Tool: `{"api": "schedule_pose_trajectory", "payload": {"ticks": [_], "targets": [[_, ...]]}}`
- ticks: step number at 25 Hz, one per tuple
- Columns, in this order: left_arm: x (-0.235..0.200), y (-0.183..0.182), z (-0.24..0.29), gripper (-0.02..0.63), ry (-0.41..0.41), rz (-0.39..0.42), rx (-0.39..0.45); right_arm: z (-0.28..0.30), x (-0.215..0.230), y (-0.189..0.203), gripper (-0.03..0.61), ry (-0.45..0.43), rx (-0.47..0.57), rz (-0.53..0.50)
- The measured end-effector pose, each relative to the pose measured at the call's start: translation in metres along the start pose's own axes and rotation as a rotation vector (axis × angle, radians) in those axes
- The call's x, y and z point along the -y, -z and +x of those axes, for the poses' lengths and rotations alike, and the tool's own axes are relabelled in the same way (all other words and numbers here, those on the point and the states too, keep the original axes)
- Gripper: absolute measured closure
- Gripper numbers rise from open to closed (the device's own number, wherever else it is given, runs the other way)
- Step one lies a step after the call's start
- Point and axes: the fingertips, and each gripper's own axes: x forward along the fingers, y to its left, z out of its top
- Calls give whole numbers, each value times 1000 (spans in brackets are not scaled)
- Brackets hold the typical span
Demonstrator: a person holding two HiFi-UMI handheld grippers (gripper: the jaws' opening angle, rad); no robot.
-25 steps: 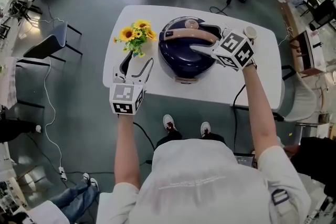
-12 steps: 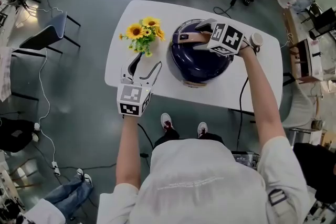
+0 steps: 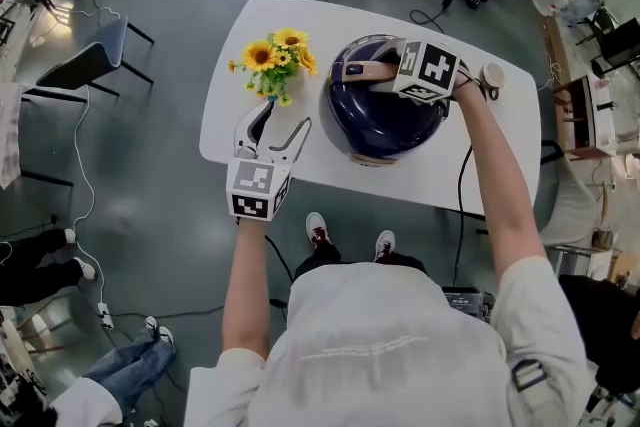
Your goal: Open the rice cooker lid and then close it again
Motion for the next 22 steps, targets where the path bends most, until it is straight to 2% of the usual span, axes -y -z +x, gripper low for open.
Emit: {"api": "schedule_pose_trajectory", "payload": {"ticks": [10,22], "targets": [[5,-15,4,307,7,23,15,-13,1,-2,385,20,55,3],[24,-39,16,307,26,38,56,-99,5,4,387,124,294,75]]}}
